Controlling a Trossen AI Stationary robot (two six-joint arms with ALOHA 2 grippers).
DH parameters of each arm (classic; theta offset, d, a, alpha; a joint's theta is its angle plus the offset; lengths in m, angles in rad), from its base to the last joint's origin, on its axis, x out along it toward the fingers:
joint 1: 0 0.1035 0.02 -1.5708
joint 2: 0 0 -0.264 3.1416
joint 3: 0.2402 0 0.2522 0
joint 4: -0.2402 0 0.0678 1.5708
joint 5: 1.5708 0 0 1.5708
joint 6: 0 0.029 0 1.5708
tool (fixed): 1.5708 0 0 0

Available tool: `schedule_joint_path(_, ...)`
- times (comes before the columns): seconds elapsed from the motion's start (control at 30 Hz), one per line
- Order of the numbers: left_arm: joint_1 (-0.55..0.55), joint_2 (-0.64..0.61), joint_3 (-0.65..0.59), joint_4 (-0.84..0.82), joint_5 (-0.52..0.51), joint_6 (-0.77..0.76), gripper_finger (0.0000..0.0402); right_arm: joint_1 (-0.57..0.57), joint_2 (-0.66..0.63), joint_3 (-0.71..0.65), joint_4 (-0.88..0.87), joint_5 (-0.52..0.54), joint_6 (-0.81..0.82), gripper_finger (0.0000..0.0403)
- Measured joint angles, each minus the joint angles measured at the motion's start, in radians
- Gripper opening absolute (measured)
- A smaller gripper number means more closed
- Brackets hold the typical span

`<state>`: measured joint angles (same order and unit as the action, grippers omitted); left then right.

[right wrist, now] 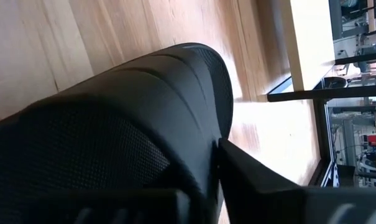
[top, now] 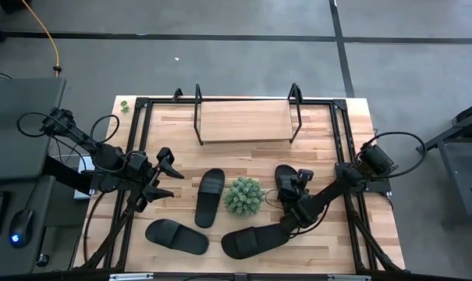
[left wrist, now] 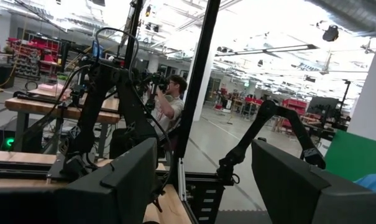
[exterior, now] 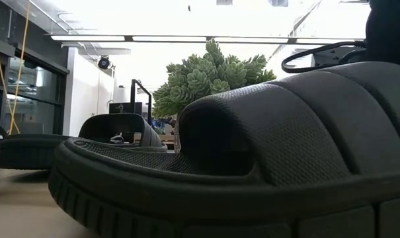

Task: Pick and place slides into the shelf
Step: Put the right black slide on the shelf

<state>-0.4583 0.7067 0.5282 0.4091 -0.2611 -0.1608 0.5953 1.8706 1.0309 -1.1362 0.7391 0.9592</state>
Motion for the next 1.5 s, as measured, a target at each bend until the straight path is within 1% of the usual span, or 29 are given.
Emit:
schedule_joint_path(0.07, 0.000, 0.000, 0.000, 0.000, 0.000, 0.000, 0.0246, 0.000, 0.000, 0.000, 0.000, 0.000, 0.000, 0.0013)
schedule_joint_path(0.13, 0.000, 0.000, 0.000, 0.000, 0.000, 0.000, 0.0246, 0.000, 0.000, 0.000, 0.000, 0.000, 0.000, 0.0005)
schedule_joint_path(0.3, 0.000, 0.000, 0.000, 0.000, 0.000, 0.000, 0.0246, 0.000, 0.000, 0.000, 0.000, -0.005, 0.000, 0.0010)
schedule_joint_path(0.63, 0.000, 0.000, 0.000, 0.000, 0.000, 0.000, 0.0246, 0.000, 0.000, 0.001, 0.007, -0.006, 0.001, 0.0006)
schedule_joint_path(0.8, 0.000, 0.000, 0.000, 0.000, 0.000, 0.000, 0.0246, 0.000, 0.000, 0.005, -0.020, -0.006, 0.005, 0.0005)
schedule_joint_path(0.93, 0.000, 0.000, 0.000, 0.000, -0.002, 0.000, 0.0246, 0.000, 0.000, 0.047, -0.084, -0.014, 0.036, 0.0005)
schedule_joint_path(1.2, 0.000, 0.000, 0.000, 0.000, -0.004, 0.000, 0.0246, 0.000, 0.000, 0.168, -0.275, 0.056, 0.060, 0.0005)
schedule_joint_path(1.4, 0.000, 0.000, 0.000, 0.000, -0.004, 0.000, 0.0246, 0.000, 0.000, 0.258, -0.435, 0.112, 0.145, 0.0005)
schedule_joint_path(1.43, 0.000, 0.000, 0.000, 0.000, -0.004, 0.000, 0.0246, 0.000, 0.000, 0.269, -0.440, 0.122, 0.150, 0.0005)
schedule_joint_path(1.5, 0.000, 0.000, 0.000, 0.000, -0.004, 0.000, 0.0246, -0.001, -0.011, 0.282, -0.425, 0.132, 0.103, 0.0005)
